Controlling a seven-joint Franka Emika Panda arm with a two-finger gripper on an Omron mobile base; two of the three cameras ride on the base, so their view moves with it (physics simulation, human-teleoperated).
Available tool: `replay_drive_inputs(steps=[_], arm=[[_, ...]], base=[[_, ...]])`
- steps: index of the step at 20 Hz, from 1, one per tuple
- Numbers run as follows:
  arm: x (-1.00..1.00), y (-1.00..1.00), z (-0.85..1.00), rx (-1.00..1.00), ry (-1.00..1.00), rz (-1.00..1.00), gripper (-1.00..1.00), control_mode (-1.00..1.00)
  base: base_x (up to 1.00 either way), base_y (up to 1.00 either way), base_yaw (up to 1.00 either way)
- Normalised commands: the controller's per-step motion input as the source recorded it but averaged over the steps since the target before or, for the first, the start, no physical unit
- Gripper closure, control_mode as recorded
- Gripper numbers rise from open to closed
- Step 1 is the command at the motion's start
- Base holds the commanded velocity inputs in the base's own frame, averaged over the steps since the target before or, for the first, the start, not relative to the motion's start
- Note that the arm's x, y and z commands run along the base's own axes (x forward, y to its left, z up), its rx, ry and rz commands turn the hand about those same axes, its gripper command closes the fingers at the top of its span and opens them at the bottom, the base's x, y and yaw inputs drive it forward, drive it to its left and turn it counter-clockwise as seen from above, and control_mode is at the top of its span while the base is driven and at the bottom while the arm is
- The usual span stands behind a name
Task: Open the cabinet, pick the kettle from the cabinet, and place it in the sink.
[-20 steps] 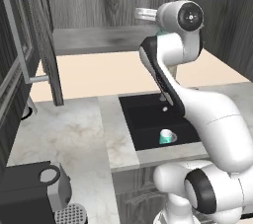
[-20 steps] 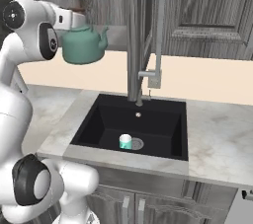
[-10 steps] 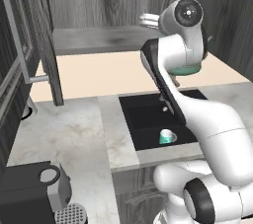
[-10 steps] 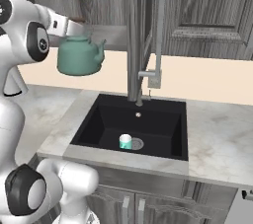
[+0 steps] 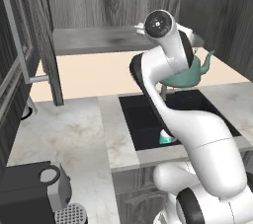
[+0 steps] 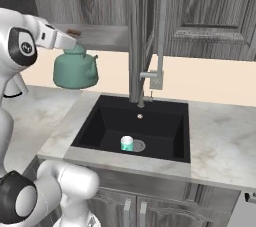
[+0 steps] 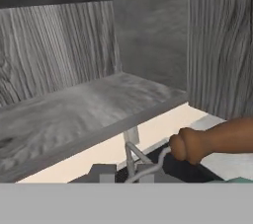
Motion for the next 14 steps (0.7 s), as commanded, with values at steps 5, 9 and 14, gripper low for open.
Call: replay_drive_inputs(steps=[5, 9, 14], arm=[[-0.02, -0.13, -0.23, 0.03, 0.03, -0.05, 1.0, -1.0], [-0.09, -0.17, -0.16, 0.0, 0.02, -0.05, 1.0, -1.0], [-0.05, -0.2, -0.19, 0.02, 0.04, -0.09, 1.0, -1.0]], base=[[0.0, 0.0, 0.0], [0.0, 0.0, 0.0], [0.0, 0.0, 0.0]])
